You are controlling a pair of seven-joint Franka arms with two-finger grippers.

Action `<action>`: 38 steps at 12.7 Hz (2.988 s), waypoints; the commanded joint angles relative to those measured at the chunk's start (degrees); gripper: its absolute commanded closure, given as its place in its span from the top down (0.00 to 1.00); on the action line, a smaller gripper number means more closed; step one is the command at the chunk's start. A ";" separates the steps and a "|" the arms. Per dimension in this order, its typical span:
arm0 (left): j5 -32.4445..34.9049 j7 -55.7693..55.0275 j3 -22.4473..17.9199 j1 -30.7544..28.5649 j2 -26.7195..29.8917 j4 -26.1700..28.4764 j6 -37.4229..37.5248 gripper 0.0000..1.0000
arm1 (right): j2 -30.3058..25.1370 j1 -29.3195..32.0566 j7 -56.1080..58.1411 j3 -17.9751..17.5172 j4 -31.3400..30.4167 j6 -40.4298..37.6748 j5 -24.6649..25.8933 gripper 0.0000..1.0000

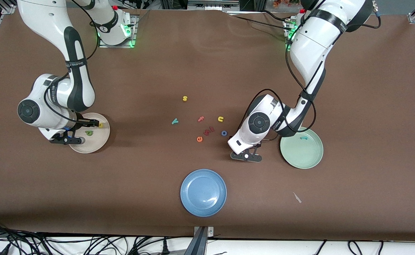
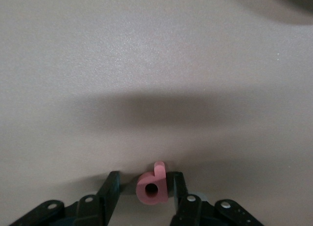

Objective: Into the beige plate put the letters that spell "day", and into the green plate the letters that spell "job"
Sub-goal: 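Carry the yellow letter to the white plate while the left gripper grasps red d, then release the yellow letter on the white plate while the left gripper drops red d, then grasp the cyan letter with the right gripper while the left gripper returns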

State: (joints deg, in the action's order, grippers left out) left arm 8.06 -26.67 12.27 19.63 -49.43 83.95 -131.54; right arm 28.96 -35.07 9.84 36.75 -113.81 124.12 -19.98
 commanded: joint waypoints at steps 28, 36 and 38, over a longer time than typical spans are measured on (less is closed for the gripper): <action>0.91 41.70 0.29 -19.01 6.19 3.33 18.52 0.00 | 11.99 -19.51 -82.43 -16.01 11.33 14.31 -4.54 0.95; 0.82 41.17 1.79 -18.92 4.70 3.68 15.88 0.99 | 11.82 -19.07 -80.76 -15.92 11.33 14.49 -4.63 0.26; -0.14 41.35 2.14 -19.01 5.13 3.59 16.49 1.00 | 11.82 -19.07 -80.76 -15.92 11.33 14.49 -4.63 0.19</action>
State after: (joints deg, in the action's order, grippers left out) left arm 8.25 13.95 13.91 0.85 -44.99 87.26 -115.12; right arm 40.19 -54.13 -72.03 20.69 -102.44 138.78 -23.31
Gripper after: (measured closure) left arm 0.471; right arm 0.736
